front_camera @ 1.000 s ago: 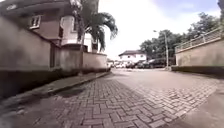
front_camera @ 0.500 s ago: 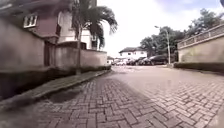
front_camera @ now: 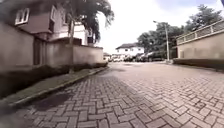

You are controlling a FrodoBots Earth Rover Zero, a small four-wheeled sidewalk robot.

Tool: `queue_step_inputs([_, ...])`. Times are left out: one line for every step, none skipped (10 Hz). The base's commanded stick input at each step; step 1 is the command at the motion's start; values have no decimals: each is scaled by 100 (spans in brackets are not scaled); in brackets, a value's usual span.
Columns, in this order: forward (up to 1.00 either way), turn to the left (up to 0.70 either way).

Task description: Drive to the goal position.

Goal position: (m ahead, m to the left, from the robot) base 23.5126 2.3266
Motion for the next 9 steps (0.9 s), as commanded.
queue_step_inputs([69,3])
queue_step_inputs([69,3])
queue_step_inputs([69,-2])
queue_step_inputs([69,-9])
queue_step_inputs([69,-16])
queue_step_inputs([69,-23])
queue_step_inputs([69,-32])
queue_step_inputs([69,0])
queue_step_inputs([69,0])
